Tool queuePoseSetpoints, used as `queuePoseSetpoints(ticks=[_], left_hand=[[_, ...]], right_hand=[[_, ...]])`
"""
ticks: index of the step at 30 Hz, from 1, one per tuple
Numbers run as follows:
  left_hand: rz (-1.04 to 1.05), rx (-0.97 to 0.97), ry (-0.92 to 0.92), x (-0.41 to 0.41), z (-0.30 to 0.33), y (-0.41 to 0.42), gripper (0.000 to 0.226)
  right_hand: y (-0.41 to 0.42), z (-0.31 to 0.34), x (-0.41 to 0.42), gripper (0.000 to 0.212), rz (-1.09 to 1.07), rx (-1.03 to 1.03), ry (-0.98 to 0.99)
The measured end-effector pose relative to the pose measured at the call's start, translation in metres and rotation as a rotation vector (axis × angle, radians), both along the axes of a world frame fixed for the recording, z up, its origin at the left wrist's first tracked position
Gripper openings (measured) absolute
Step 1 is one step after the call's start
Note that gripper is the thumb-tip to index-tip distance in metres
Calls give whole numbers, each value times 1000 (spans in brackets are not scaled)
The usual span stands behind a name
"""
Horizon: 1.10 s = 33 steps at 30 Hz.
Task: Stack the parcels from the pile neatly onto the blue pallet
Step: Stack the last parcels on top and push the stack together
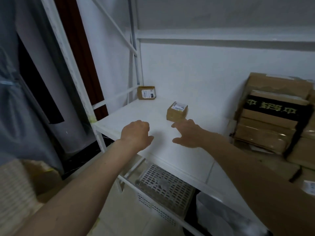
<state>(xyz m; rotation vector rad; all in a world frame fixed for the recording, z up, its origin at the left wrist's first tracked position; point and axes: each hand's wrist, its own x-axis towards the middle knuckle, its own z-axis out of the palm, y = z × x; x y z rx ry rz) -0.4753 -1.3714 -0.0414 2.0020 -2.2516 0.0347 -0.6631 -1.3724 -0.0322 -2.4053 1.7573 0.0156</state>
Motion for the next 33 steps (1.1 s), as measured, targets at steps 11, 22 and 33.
queuePoseSetpoints(ticks=[11, 22, 33], left_hand=[[-19, 90, -50, 128, -11, -72, 47], [-72, 107, -69, 165, -20, -168, 54], [-131, 161, -93, 156, -30, -344, 61]], right_hand=[[-71, -8, 129, 65, -49, 10, -23], [-170, -24, 163, 71, -139, 24, -1], [-324, -45, 153, 72, -230, 65, -27]])
